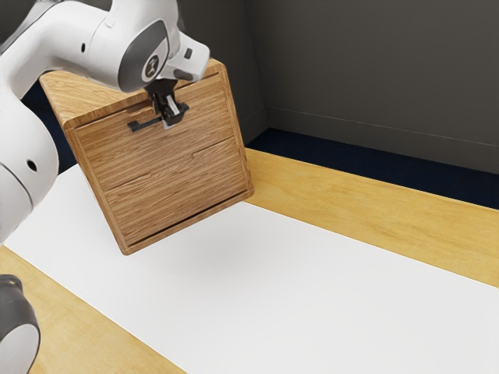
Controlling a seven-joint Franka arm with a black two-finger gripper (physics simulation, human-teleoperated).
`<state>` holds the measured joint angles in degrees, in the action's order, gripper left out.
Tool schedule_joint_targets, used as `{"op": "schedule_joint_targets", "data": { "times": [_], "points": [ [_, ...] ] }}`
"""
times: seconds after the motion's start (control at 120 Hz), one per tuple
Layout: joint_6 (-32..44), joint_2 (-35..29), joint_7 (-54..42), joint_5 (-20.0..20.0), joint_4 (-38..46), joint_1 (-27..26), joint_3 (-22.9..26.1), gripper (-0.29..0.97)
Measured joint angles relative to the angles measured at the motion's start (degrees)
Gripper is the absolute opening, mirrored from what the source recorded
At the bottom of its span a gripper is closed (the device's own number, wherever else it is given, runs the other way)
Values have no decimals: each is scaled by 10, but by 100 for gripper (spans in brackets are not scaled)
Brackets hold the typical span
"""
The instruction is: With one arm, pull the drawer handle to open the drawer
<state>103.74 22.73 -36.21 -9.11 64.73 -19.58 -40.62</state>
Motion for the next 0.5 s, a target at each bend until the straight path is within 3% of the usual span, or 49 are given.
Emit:
{"op": "schedule_joint_targets", "data": {
  "times": [0.5],
  "points": [
    [1,-6,-5,3,14,0,0,8]
  ]
}}
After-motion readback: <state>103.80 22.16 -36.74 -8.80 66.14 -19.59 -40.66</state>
